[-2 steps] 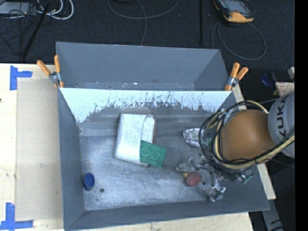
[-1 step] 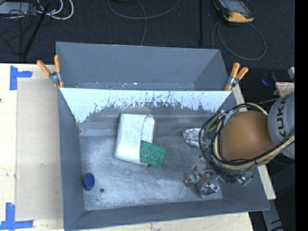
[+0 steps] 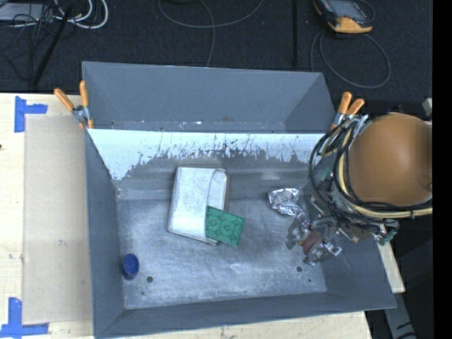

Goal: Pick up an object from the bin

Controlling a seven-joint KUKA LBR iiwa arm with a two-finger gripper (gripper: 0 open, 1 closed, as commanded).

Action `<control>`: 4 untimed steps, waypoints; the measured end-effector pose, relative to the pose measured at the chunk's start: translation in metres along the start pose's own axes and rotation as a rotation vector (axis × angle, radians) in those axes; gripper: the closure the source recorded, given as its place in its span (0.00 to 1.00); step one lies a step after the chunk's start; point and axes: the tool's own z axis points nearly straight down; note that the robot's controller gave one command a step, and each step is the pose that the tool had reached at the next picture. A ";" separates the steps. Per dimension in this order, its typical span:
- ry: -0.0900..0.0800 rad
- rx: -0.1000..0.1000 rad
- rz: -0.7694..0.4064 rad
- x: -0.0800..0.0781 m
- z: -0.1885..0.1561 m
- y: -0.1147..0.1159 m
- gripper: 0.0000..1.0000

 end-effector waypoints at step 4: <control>0.001 -0.002 -0.161 -0.053 -0.010 -0.004 1.00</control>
Offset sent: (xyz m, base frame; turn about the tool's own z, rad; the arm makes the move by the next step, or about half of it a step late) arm -0.0108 -0.0112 -0.0082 -0.5004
